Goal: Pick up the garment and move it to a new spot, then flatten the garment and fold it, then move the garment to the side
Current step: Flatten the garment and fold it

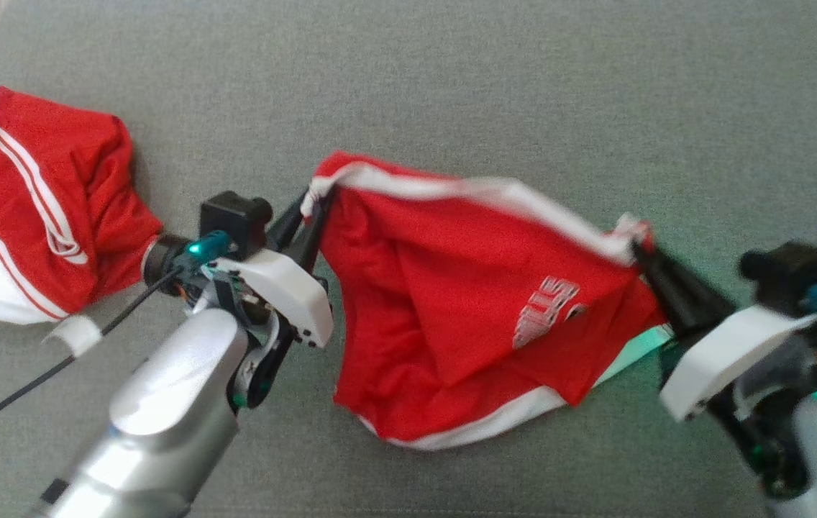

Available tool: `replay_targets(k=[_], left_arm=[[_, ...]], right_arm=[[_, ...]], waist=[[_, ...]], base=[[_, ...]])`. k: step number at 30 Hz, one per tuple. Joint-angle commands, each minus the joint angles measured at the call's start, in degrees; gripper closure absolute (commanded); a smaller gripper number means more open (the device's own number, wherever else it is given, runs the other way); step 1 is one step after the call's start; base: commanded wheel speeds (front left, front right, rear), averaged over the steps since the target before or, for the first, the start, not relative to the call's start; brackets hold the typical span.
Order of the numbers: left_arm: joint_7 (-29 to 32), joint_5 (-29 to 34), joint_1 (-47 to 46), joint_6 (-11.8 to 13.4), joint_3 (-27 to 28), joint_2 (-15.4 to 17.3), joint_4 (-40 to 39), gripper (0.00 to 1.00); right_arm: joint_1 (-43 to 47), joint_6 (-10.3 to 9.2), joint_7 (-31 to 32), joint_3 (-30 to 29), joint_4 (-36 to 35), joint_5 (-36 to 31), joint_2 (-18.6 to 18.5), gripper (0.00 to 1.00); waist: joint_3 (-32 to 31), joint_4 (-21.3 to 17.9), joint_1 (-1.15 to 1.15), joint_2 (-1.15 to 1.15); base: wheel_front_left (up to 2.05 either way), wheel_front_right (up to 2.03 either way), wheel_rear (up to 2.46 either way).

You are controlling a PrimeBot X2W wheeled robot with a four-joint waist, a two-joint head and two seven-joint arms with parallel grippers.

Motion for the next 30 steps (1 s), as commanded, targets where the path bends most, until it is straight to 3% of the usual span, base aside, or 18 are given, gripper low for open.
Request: replay_targets(k=[1,8,15,19,24,30], left_arm=[[-2.12,0.79,-1.87,0.89,3.17,2.24,-3.37,1.00],[-8.26,4.32,-2.14,6.05,7.99,7.62,-20.63,1.00],[-4.86,8.71,-5.15,11.35,11.95,13.41,-40.42,1.00],[-1.37,10.29,-7.65,13.01,13.28,15.36,-47.84,1.00],[1.71,9.45,-10.01,13.02,13.55,15.51,-49.41,1.00],[1.20,5.29,-11.82,10.75,13.16,12.44,-41.93,1.00]], right_arm=[[-2.08,-0.04,-1.44,-0.92,-3.25,0.15,-0.99,1.00],[-10.36,-0.04,-6.92,-10.24,-8.72,-1.61,-2.31,1.00],[-19.69,-0.04,-6.46,-16.98,-19.05,-4.42,-2.85,1.00],[-23.57,-0.04,-4.38,-20.08,-23.16,-5.44,-2.46,1.00],[-26.84,-0.04,-2.56,-21.32,-21.80,-4.45,-2.17,1.00],[-30.54,-0.04,-2.40,-19.79,-13.53,-1.93,-2.25,1.00]], waist=[[-0.87,-0.20,0.00,0.00],[-5.27,-0.64,0.00,0.00],[-8.50,-0.81,0.00,0.00],[-9.05,-1.11,0.00,0.00],[-8.44,-1.97,0.00,0.00],[-6.41,-2.97,0.00,0.00]], base=[[0.00,0.00,0.00],[0.00,0.00,0.00],[0.00,0.00,0.00],[0.00,0.00,0.00],[0.00,0.00,0.00],[0.00,0.00,0.00]])
